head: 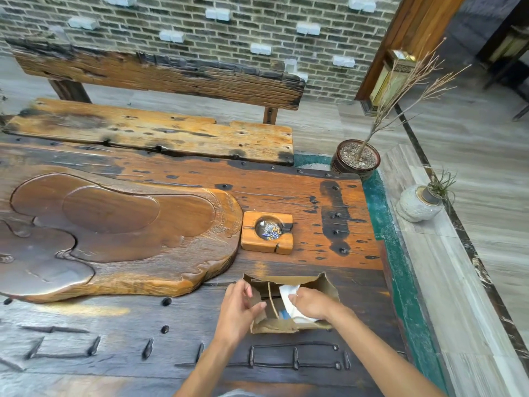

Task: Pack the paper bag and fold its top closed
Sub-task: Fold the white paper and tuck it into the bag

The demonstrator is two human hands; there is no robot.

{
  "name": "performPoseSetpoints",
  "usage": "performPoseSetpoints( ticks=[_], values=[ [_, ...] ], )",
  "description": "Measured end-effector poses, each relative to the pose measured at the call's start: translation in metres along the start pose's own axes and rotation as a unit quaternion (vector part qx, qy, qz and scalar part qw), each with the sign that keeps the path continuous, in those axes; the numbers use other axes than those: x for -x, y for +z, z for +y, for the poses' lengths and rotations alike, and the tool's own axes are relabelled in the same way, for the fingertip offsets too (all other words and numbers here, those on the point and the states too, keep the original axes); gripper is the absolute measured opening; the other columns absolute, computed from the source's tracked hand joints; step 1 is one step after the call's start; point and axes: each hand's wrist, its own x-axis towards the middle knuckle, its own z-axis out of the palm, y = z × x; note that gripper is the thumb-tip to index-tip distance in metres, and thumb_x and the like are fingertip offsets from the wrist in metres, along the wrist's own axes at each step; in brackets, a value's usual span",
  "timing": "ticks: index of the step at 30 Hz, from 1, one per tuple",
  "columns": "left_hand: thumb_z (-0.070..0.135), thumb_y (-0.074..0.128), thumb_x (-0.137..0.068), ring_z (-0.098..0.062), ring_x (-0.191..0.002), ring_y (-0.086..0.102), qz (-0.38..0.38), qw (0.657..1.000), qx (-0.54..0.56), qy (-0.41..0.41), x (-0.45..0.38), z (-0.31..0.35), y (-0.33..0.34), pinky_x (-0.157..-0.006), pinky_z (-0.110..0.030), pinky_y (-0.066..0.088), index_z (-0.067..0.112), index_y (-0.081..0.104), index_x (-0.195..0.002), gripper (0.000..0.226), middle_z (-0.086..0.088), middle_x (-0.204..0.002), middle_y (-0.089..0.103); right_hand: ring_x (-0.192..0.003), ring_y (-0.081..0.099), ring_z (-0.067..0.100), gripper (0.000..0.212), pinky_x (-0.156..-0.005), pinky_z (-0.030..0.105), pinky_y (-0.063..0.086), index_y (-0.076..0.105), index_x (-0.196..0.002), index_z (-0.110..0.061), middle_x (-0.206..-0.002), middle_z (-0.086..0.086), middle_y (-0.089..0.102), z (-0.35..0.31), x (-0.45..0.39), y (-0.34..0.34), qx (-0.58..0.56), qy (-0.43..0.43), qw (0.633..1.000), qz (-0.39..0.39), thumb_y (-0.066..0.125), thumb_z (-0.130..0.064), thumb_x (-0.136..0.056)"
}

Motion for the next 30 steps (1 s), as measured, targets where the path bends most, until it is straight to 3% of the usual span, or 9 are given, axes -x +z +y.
performPoseSetpoints(
  ticks=[4,8,11,16,19,21,26,28,30],
  values=[
    [0.008,0.075,-0.080,-0.010,-0.062,0.042,-0.010,1.000,-0.025,0.001,-0.007,0.005,-0.003,-0.059,-0.020,0.039,0.026,0.041,-0.077,0.039,0.002,-0.086,0.047,-0.146,0.027,0.024,0.054,-0.117,0.032,0.023,0.025,-0.152,-0.008,-0.160,0.008,0.026,0.009,-0.026,0.010,-0.137,0.012,0.990,-0.013,0.031,-0.034,-0.105],
    [0.005,0.072,-0.082,-0.010,-0.064,0.042,-0.029,0.999,-0.030,0.007,-0.011,0.010,-0.004,-0.056,-0.016,0.040,0.024,0.041,-0.078,0.037,0.001,-0.087,0.046,-0.142,0.032,0.025,0.059,-0.118,0.034,0.026,0.027,-0.149,-0.002,-0.156,0.012,0.031,0.017,-0.057,0.019,-0.251,0.050,0.966,-0.031,0.043,-0.033,-0.102],
    [0.006,0.073,-0.081,-0.010,-0.064,0.041,-0.040,0.999,-0.032,0.005,-0.013,0.011,-0.004,-0.057,-0.018,0.037,0.025,0.040,-0.078,0.038,0.002,-0.086,0.046,-0.145,0.025,0.025,0.062,-0.116,0.035,0.023,0.021,-0.150,-0.001,-0.156,0.010,0.028,0.014,-0.070,0.016,-0.307,0.053,0.948,-0.065,0.048,-0.028,-0.101],
    [0.004,0.075,-0.076,-0.010,-0.063,0.038,-0.039,0.999,-0.027,0.008,-0.017,0.007,-0.006,-0.056,-0.020,0.034,0.026,0.039,-0.075,0.043,0.005,-0.080,0.043,-0.134,0.039,0.031,0.073,-0.113,0.045,0.034,0.029,-0.147,-0.003,-0.150,0.017,0.037,0.028,-0.126,0.032,-0.338,0.029,0.934,-0.114,0.059,-0.028,-0.085],
    [0.005,0.075,-0.076,-0.010,-0.061,0.036,-0.032,0.999,-0.019,-0.009,-0.019,0.005,-0.008,-0.056,-0.021,0.034,0.025,0.039,-0.075,0.041,0.006,-0.076,0.041,-0.130,0.041,0.028,0.060,-0.099,0.031,0.040,0.033,-0.145,-0.003,-0.139,0.011,0.043,0.005,-0.116,0.028,-0.338,0.034,0.930,-0.138,0.051,-0.023,-0.091],
    [0.003,0.074,-0.077,-0.009,-0.058,0.036,-0.032,0.999,-0.015,-0.016,-0.019,0.004,-0.009,-0.053,-0.019,0.034,0.026,0.039,-0.075,0.041,0.006,-0.074,0.040,-0.130,0.044,0.034,0.056,-0.103,0.036,0.043,0.038,-0.141,0.003,-0.134,0.016,0.048,0.003,-0.121,0.032,-0.343,0.019,0.930,-0.133,0.049,-0.016,-0.089],
    [0.006,0.074,-0.076,-0.011,-0.057,0.037,-0.036,0.999,-0.008,-0.019,-0.021,0.005,-0.009,-0.055,-0.023,0.035,0.034,0.039,-0.072,0.046,0.007,-0.071,0.040,-0.091,0.059,0.029,0.023,-0.080,0.038,0.049,0.053,-0.114,0.002,-0.102,0.017,0.059,0.012,-0.140,0.047,-0.406,0.082,0.898,-0.147,0.043,-0.002,-0.094],
    [0.008,0.075,-0.075,-0.012,-0.057,0.037,-0.034,0.999,-0.010,-0.021,-0.023,0.005,-0.008,-0.055,-0.026,0.035,0.037,0.038,-0.071,0.047,0.006,-0.069,0.040,-0.093,0.060,0.029,0.024,-0.084,0.040,0.051,0.056,-0.110,0.000,-0.104,0.017,0.061,0.028,-0.174,0.064,-0.435,0.088,0.886,-0.136,0.035,-0.004,-0.100],
    [0.010,0.075,-0.074,-0.013,-0.056,0.037,-0.031,0.999,-0.012,-0.024,-0.023,0.004,-0.008,-0.055,-0.027,0.035,0.038,0.038,-0.070,0.047,0.005,-0.068,0.041,-0.112,0.053,0.030,0.029,-0.102,0.044,0.044,0.052,-0.124,-0.003,-0.122,0.018,0.057,0.035,-0.191,0.075,-0.428,0.089,0.889,-0.134,0.035,-0.007,-0.101]
  ],
)
